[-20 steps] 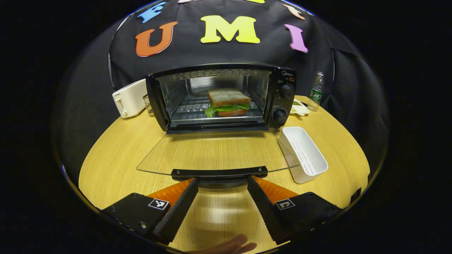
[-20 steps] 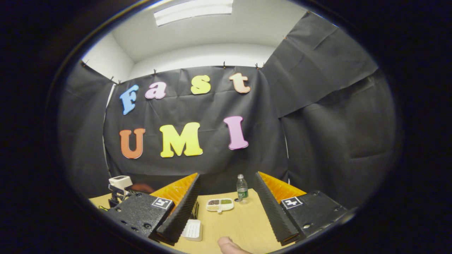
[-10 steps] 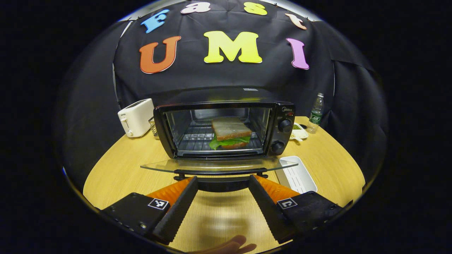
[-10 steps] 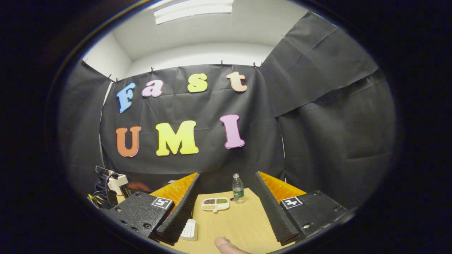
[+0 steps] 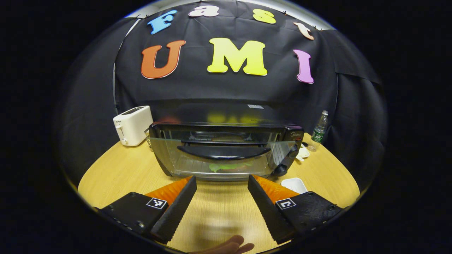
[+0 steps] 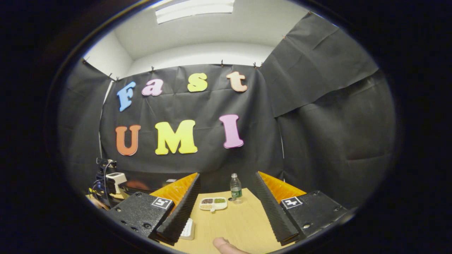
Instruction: Open the electric oven with the left hand, put the food in, and close the electric oven.
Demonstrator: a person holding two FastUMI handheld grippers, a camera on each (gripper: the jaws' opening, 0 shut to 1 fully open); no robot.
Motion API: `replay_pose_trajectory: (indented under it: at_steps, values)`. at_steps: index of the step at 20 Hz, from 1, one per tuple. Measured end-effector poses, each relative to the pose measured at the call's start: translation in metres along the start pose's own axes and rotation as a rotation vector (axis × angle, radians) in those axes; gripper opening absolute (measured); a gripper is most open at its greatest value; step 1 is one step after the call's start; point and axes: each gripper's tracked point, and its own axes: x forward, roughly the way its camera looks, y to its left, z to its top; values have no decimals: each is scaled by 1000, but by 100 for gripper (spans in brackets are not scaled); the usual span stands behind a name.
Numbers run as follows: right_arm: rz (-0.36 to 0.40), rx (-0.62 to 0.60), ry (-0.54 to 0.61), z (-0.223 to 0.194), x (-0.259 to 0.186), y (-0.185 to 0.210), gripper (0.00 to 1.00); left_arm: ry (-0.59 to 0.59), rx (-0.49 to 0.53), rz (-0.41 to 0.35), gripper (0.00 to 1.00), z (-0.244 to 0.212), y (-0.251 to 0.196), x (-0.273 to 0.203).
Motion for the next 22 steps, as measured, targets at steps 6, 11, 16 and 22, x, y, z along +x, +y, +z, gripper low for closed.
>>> replay_pose_trajectory:
  at_steps: [6,11,16,22]
  values:
    - [-14,-17,1,1,-8,-3,96,-6,9,15,96,0,4,-8]
    - [1,-30,2,6,-21,9,96,-85,26,3,96,27,1,-49]
    - [11,-46,-6,14,-42,19,96,-206,1,3,96,65,3,-108]
    - [37,-51,-26,30,-73,29,96,-334,19,1,96,99,0,-197]
